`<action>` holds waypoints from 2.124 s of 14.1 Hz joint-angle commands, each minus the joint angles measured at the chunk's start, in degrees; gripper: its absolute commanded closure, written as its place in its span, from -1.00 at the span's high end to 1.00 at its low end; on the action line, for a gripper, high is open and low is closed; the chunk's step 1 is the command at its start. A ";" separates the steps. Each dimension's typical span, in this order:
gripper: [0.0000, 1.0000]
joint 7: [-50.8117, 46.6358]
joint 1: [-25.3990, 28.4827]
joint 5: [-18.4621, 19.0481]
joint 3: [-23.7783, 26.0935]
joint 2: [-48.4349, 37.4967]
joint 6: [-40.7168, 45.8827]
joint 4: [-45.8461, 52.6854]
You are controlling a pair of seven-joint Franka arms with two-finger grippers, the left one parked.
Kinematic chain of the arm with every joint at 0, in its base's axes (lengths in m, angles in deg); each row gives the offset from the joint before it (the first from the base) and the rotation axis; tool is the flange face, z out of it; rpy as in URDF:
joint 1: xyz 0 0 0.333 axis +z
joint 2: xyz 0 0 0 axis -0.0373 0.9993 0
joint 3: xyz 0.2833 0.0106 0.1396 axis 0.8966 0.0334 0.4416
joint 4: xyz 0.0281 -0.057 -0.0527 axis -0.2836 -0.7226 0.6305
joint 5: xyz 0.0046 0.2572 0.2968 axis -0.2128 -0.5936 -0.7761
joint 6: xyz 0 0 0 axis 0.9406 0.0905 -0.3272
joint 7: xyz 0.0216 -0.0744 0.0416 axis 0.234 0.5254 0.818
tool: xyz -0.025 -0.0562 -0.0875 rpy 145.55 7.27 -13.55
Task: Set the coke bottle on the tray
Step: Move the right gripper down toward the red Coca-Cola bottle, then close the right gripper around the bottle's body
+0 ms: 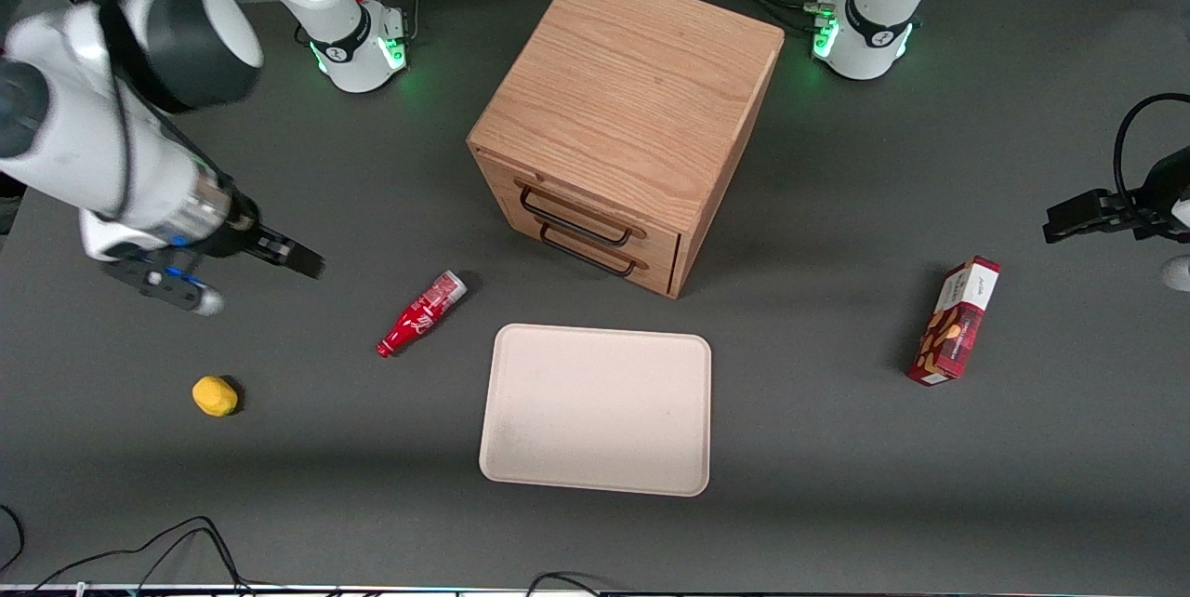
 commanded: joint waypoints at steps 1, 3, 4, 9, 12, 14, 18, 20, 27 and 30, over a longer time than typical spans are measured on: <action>1.00 -10.44 0.08 0.07 2.90 2.43 -10.71 -7.02; 1.00 -15.28 0.26 0.25 3.96 6.20 -15.99 -8.36; 1.00 -18.09 0.35 2.08 4.58 8.40 -17.75 -8.45; 1.00 -26.02 0.26 8.25 4.67 18.42 -25.84 -9.06; 1.00 -27.60 0.17 8.42 4.67 22.82 -31.30 -9.94; 1.00 -28.13 0.09 8.51 4.67 23.62 -31.31 -10.82; 1.00 -28.13 -0.27 8.60 4.58 23.27 -31.40 -12.84; 1.00 -28.13 -0.27 8.60 4.58 23.36 -31.40 -13.02; 0.18 -28.05 -0.44 8.60 4.58 23.18 -31.40 -13.20; -0.71 -27.26 -0.53 8.51 4.58 22.31 -30.87 -13.02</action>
